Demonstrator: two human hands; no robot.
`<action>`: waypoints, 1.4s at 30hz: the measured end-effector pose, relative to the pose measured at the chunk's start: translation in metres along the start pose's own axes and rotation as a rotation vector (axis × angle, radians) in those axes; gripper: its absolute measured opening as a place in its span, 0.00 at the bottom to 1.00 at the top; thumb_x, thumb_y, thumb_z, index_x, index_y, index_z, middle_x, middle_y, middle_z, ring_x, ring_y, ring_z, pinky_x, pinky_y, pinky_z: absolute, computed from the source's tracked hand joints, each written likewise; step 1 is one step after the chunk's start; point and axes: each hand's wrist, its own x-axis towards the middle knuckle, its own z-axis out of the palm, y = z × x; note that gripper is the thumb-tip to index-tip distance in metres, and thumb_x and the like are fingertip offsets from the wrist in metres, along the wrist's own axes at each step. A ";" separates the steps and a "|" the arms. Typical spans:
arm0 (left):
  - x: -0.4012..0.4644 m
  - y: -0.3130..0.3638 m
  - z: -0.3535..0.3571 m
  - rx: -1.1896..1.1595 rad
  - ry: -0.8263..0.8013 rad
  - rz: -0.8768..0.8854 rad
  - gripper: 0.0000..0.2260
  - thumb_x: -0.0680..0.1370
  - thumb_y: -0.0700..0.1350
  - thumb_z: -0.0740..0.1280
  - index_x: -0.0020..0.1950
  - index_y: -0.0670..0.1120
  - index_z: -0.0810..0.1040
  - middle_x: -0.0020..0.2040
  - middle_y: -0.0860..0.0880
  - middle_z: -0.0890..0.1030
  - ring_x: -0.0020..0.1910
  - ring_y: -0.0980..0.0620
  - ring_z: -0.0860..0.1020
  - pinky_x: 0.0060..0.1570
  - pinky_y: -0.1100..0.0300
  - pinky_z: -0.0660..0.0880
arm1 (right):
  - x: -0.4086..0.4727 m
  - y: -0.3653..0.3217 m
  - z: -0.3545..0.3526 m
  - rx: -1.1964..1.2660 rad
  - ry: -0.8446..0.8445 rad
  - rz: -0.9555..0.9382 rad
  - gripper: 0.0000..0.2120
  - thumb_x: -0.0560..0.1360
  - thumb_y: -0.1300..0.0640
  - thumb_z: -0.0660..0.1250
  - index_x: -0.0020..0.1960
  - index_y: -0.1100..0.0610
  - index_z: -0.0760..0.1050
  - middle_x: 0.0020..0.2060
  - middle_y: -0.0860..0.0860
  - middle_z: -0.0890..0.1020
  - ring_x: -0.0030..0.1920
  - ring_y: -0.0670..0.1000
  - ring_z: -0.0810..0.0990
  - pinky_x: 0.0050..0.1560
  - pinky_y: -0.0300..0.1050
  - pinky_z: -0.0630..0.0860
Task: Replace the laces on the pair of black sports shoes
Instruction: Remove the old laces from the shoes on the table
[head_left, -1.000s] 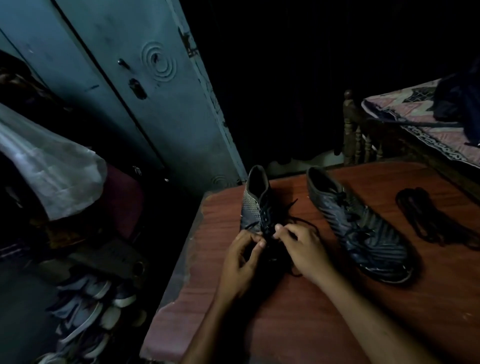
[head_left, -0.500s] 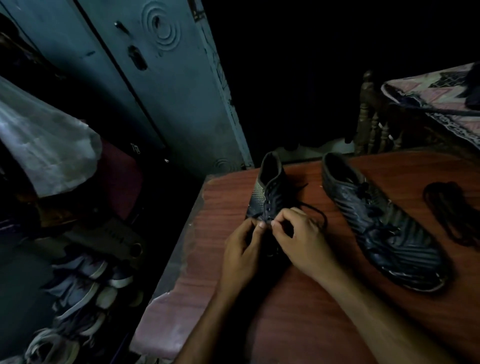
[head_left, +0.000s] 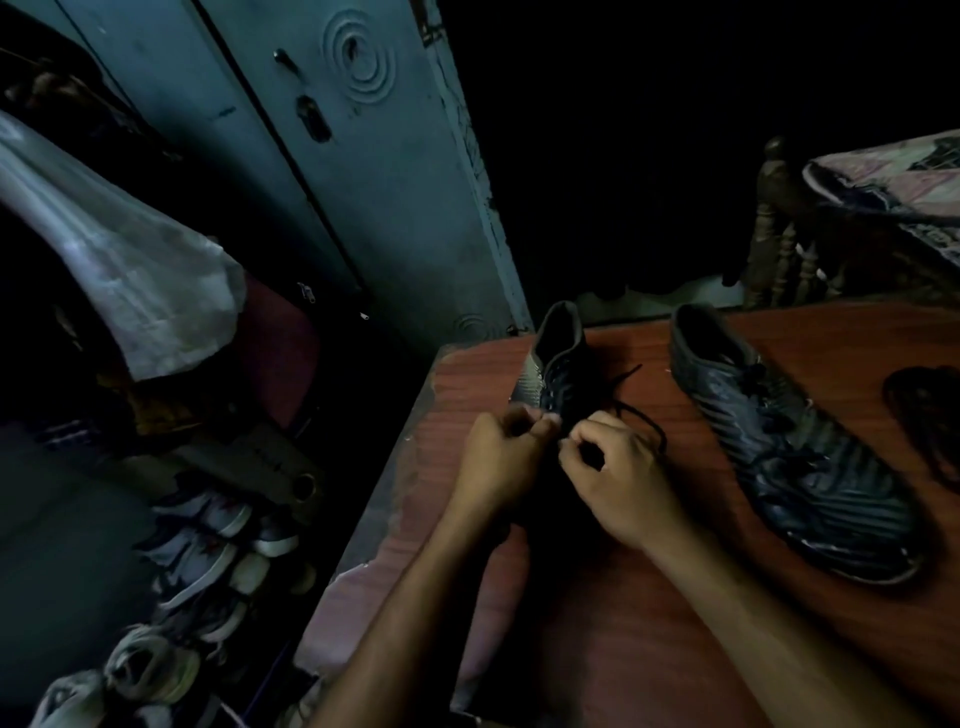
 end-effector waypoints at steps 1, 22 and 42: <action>-0.005 0.001 -0.001 -0.064 -0.003 0.040 0.09 0.81 0.45 0.70 0.43 0.43 0.83 0.36 0.47 0.83 0.38 0.50 0.79 0.41 0.53 0.74 | 0.001 -0.002 0.000 0.036 -0.025 0.033 0.15 0.79 0.51 0.64 0.34 0.52 0.71 0.36 0.49 0.74 0.39 0.49 0.75 0.42 0.49 0.70; -0.048 -0.042 0.011 0.227 0.096 0.548 0.07 0.79 0.52 0.68 0.44 0.51 0.83 0.41 0.58 0.79 0.44 0.56 0.79 0.47 0.50 0.76 | 0.005 0.005 -0.008 0.223 -0.095 0.152 0.15 0.78 0.52 0.70 0.35 0.57 0.76 0.29 0.49 0.78 0.32 0.42 0.74 0.39 0.46 0.72; -0.017 -0.038 0.032 0.140 0.404 0.190 0.10 0.77 0.52 0.72 0.39 0.52 0.77 0.35 0.53 0.81 0.36 0.57 0.79 0.39 0.57 0.75 | 0.013 0.008 -0.004 0.822 0.062 0.107 0.13 0.65 0.48 0.70 0.29 0.55 0.75 0.43 0.46 0.80 0.45 0.52 0.76 0.49 0.48 0.71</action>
